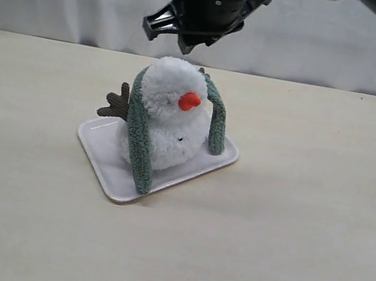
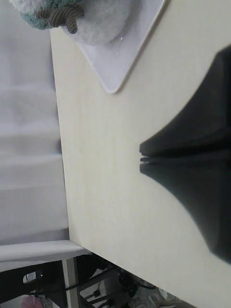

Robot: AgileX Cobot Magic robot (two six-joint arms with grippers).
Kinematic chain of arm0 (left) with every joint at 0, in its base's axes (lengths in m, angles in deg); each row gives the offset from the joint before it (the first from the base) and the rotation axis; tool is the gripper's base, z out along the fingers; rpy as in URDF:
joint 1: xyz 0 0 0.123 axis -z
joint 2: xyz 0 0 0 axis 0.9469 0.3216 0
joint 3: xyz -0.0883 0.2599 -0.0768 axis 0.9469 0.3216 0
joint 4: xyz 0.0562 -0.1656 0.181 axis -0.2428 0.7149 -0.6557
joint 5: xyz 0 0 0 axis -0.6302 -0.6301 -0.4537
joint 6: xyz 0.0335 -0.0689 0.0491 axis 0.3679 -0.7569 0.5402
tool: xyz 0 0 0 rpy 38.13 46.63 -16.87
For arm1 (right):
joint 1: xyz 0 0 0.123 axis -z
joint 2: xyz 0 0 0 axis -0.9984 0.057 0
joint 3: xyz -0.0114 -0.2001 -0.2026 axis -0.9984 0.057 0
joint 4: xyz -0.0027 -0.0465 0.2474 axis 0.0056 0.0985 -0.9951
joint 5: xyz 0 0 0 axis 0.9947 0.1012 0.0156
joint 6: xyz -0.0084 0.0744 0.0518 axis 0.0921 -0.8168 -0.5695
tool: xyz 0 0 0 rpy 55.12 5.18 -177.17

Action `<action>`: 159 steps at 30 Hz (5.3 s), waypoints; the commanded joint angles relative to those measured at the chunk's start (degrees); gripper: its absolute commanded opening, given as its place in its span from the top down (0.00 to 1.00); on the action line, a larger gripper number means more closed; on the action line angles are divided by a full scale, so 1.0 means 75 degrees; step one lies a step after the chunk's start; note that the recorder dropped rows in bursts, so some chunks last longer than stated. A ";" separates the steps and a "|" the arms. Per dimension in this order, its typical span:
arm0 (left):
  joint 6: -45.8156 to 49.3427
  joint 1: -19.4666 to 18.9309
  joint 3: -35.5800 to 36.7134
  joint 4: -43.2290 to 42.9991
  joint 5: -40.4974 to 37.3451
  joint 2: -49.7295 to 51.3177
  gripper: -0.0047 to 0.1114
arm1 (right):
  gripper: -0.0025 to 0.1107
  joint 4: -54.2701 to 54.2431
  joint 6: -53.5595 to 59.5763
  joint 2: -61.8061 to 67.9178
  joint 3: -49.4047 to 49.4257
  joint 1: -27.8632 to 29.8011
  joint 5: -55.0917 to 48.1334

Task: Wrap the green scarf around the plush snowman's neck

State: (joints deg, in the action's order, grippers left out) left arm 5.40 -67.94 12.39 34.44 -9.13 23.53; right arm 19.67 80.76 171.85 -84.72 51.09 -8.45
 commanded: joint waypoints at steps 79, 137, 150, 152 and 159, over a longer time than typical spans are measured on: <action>-0.0019 0.0021 0.0023 0.0018 0.0076 -0.0015 0.96 | 0.93 -0.0511 0.0287 0.0523 -0.1133 0.0416 -0.0086; -0.0019 0.0021 0.0023 0.0018 0.0091 -0.0015 0.96 | 0.47 -1.1935 1.3371 0.0116 0.6466 0.3075 0.6918; -0.0019 0.0021 0.0023 0.0018 0.0091 -0.0015 0.96 | 0.94 -1.0045 1.0436 -0.0655 0.6831 0.3045 0.4423; -0.0019 0.0021 0.0023 0.0018 0.0091 -0.0015 0.96 | 0.94 -0.9382 0.9727 -0.0866 0.6970 0.3045 0.4024; -0.0019 0.0021 0.0023 0.0018 0.0091 -0.0015 0.96 | 0.94 -0.8335 0.8342 -0.1002 0.7109 0.3045 0.2430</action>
State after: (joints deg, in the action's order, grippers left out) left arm 5.40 -67.94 12.39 34.44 -9.14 23.53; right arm -43.99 143.94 164.87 -32.02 73.98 11.26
